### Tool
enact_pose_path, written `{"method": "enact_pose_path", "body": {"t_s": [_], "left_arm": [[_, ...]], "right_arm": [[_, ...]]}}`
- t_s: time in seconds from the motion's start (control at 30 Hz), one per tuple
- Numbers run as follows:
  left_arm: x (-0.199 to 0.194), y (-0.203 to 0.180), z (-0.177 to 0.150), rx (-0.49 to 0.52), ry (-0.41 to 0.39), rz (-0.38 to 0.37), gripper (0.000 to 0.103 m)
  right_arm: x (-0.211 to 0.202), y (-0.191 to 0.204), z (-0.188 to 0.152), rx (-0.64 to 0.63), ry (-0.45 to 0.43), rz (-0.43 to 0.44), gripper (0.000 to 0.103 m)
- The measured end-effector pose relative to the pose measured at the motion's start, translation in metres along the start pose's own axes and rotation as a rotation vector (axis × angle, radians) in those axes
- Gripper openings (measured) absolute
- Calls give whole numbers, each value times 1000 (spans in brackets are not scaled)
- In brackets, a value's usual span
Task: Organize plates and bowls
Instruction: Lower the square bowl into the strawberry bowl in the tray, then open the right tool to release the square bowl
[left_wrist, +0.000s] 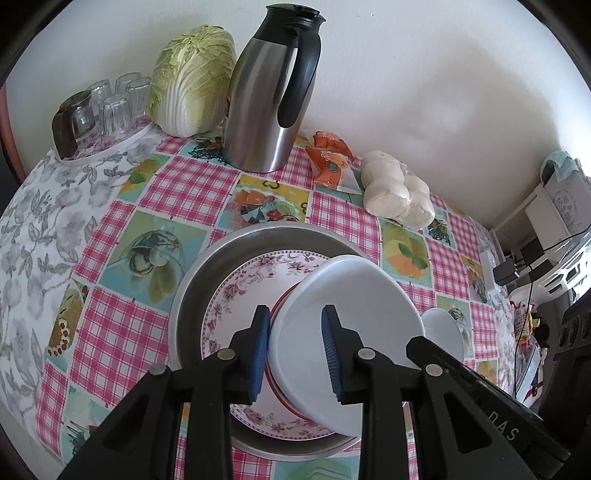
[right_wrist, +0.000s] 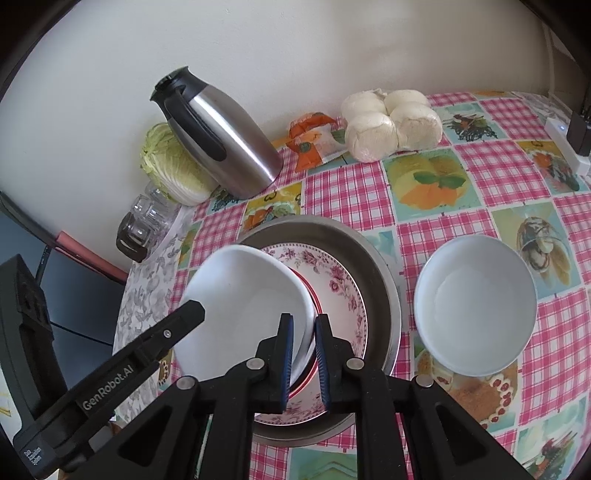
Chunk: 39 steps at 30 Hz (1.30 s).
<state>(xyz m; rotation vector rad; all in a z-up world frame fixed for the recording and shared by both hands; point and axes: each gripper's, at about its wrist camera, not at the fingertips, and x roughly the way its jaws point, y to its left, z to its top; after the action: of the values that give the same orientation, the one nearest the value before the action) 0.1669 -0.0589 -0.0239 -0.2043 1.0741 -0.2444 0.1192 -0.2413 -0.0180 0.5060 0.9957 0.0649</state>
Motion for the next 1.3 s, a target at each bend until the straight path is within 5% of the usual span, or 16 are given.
{"method": "enact_pose_path", "body": {"t_s": [0.67, 0.83, 0.9, 0.97, 1.1, 1.3], "left_arm": [[-10, 4, 3, -16, -30, 5, 31], [-18, 8, 5, -32, -64, 33, 46], [-20, 11, 5, -40, -72, 43, 48], [-21, 13, 6, -50, -72, 48, 55], [-20, 16, 6, -56, -69, 81, 64], [-21, 16, 5, -55, -73, 127, 75]], "right_arm": [[-11, -6, 3, 41, -33, 45, 15], [-20, -8, 4, 41, -59, 41, 15], [-21, -9, 5, 46, -65, 33, 20], [-22, -9, 5, 46, -70, 15, 41], [-22, -9, 5, 31, -75, -15, 46], [-23, -9, 4, 2, -86, -54, 71]]}}
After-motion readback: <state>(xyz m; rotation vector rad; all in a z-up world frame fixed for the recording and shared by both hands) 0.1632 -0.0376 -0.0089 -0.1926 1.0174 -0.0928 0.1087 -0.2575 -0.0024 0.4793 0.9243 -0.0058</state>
